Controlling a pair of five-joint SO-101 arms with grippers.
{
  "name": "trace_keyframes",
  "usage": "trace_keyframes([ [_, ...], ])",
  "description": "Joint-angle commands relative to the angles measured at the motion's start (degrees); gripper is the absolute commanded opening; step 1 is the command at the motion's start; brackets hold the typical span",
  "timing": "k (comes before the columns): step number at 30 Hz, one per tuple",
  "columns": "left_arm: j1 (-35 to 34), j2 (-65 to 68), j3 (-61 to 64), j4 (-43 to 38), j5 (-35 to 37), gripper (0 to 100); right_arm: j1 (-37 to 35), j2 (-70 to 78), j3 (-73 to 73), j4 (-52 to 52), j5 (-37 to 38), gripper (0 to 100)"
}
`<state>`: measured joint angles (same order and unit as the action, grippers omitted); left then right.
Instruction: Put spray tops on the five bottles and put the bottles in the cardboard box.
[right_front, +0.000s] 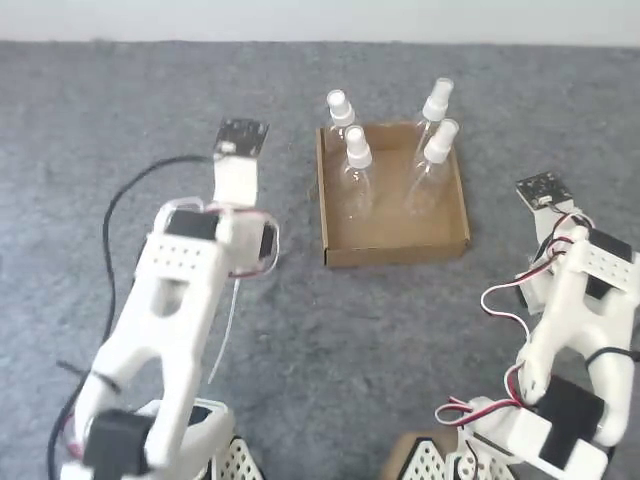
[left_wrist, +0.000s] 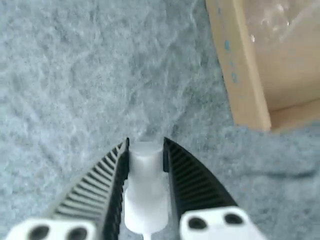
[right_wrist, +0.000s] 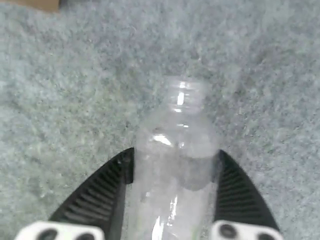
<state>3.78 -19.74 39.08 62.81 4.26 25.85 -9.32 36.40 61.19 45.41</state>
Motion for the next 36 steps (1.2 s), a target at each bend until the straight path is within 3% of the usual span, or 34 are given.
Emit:
trace_keyframes([
  [1, -0.35, -9.85, 7.78, -6.15, -0.79, 1, 0.66, -0.92, -2.29, 0.48, 0.88, 28.3],
  [14, -0.35, -11.43, 13.67, -11.08, -2.37, 1, -1.27, 0.22, -10.46, 6.81, -1.23, 28.9],
  [23, -0.44, -11.43, 13.93, -11.08, -2.37, 1, -1.45, 14.46, -17.67, 7.60, -2.02, 28.7],
  [32, -0.44, -11.43, 13.93, -11.08, -2.20, 1, -1.10, 18.77, -21.71, 7.96, -2.02, 0.0],
  [36, -0.44, -11.60, 13.93, -11.08, -2.02, 1, -0.22, 13.41, -23.65, 10.59, -2.20, 0.5],
])
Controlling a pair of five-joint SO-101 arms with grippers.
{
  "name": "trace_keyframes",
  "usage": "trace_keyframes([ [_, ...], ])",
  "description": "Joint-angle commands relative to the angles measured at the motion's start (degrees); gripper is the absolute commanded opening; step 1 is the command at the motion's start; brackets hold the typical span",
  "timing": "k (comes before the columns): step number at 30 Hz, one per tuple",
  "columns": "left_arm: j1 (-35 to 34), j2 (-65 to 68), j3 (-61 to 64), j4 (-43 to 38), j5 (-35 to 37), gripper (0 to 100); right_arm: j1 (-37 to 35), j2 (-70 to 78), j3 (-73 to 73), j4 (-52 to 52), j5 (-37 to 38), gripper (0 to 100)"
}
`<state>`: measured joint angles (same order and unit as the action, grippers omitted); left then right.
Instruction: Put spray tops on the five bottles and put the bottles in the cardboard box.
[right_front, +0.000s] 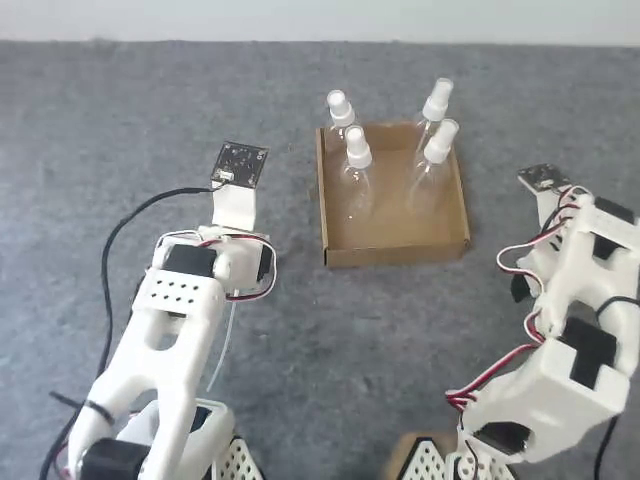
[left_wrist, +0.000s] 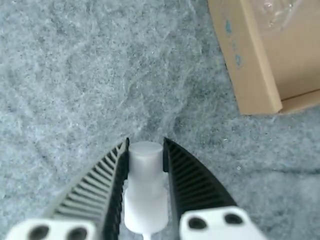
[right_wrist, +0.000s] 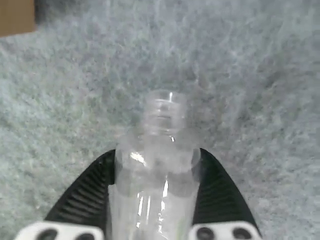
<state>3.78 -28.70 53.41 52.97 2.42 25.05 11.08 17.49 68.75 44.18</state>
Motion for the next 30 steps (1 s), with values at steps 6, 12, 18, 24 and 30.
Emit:
trace_keyframes([
  [6, -0.44, -3.25, -0.92, -1.23, -0.18, 1, -2.51, -25.54, -2.55, 7.08, -7.21, 0.6],
  [12, -0.44, -11.96, 0.66, -0.35, -0.09, 1, -17.71, -47.60, 10.29, 7.16, -12.48, 0.6],
  [18, -4.92, -24.97, -3.91, 2.37, -0.09, 1, -38.90, -61.32, 15.30, 10.15, -18.81, 0.6],
  [24, -12.13, -35.25, -17.89, 7.91, -0.09, 1, -64.75, -61.67, 16.62, 3.30, -26.81, 0.6],
  [30, -15.65, -43.78, -28.35, 9.67, -0.09, 1, -76.97, -58.95, 26.90, -13.76, -30.24, 0.6],
])
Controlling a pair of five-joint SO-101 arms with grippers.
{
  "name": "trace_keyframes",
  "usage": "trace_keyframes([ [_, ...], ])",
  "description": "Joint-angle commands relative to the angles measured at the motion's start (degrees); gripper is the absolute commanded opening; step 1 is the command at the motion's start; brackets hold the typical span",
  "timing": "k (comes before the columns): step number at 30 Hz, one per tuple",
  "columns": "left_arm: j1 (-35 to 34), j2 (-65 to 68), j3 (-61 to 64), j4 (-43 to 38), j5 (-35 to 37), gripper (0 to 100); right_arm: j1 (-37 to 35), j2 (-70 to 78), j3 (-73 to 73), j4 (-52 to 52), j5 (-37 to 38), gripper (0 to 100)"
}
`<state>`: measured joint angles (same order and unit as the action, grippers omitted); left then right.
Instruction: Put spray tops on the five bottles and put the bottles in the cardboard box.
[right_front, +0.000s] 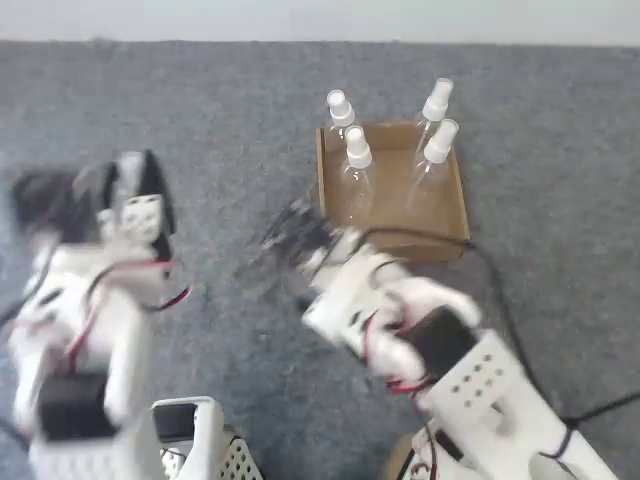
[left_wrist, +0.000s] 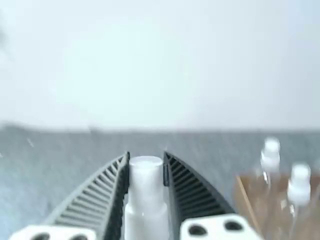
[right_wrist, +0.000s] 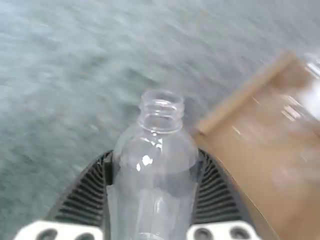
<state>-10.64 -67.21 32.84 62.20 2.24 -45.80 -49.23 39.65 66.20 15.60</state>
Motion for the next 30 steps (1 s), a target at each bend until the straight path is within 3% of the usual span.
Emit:
trace_keyframes([
  [1, -1.14, -6.24, -8.92, 0.44, 0.35, 1, -6.90, 1.36, 6.86, -14.55, -1.67, 0.6],
  [6, -1.14, -6.77, -11.38, -1.14, 9.93, 1, -9.63, -0.31, 16.53, -25.45, -1.76, 0.6],
  [12, 0.26, -4.31, -8.31, -4.40, 16.26, 1, -11.38, -5.67, 24.35, -31.78, -2.11, 0.6],
  [19, 12.31, -0.18, -0.75, -10.02, 16.62, 1, -11.21, -12.35, 34.20, -41.63, -2.20, 0.6],
  [30, 15.65, 0.79, 7.34, -10.20, 16.70, 1, -11.12, -18.24, 36.57, -41.71, -2.20, 0.6],
])
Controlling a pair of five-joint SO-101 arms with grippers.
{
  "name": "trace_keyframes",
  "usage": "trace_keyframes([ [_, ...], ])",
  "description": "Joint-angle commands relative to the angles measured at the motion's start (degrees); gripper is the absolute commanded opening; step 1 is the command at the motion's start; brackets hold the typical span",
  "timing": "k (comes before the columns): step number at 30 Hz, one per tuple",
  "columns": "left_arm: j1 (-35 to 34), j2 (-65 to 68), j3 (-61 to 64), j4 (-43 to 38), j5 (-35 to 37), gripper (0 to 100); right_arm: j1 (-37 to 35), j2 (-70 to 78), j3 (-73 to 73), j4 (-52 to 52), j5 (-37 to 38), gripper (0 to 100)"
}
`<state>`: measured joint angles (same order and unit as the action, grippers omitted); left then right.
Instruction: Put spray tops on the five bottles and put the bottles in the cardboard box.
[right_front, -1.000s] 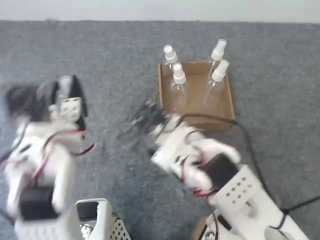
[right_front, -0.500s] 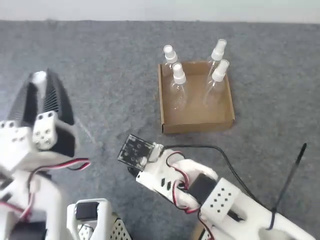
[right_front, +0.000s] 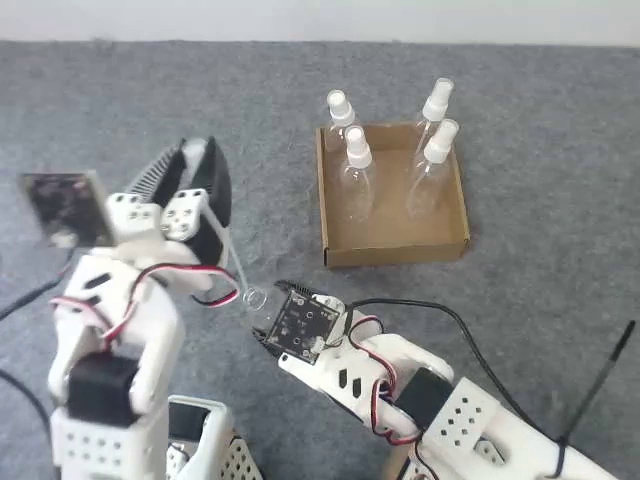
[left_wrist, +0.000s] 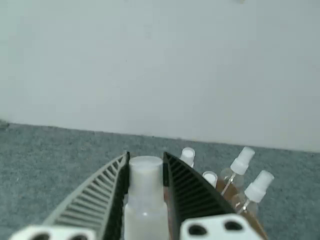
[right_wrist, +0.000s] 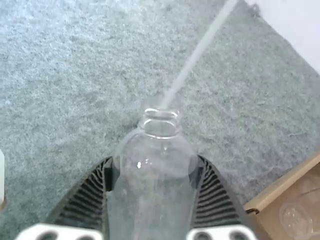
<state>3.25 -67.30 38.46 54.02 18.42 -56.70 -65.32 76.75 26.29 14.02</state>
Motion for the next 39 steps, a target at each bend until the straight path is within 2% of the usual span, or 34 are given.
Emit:
trace_keyframes([
  [1, 2.29, 0.88, 2.24, -2.02, 0.53, 1, -0.22, -2.15, -0.35, -1.80, -0.62, 0.6],
  [6, 4.22, 0.79, 2.95, -0.18, 0.35, 1, -0.04, -2.24, 0.09, -1.80, -0.88, 0.6],
  [10, 3.96, 0.70, 2.77, 4.13, -0.53, 1, 1.71, -2.15, 0.09, -1.71, -9.58, 0.6],
  [12, 4.40, 0.70, 3.38, 4.40, -3.52, 1, 3.03, -2.15, -0.18, -1.80, -12.66, 0.6],
  [20, 7.38, 0.70, 6.81, 4.22, -10.64, 1, 3.91, -2.77, 0.09, -2.42, -12.75, 0.6],
  [29, 7.91, 0.70, 7.43, 4.48, -12.04, 1, 3.56, -2.77, 2.02, -2.51, -12.75, 0.9],
  [35, 8.00, 0.70, 7.43, 4.31, -11.87, 13, 3.91, -2.77, 3.69, -7.08, -12.75, 0.9],
  [39, 7.91, 0.70, 7.16, 4.13, -11.96, 16, 3.91, -2.77, 6.68, -12.79, -12.66, 0.9],
])
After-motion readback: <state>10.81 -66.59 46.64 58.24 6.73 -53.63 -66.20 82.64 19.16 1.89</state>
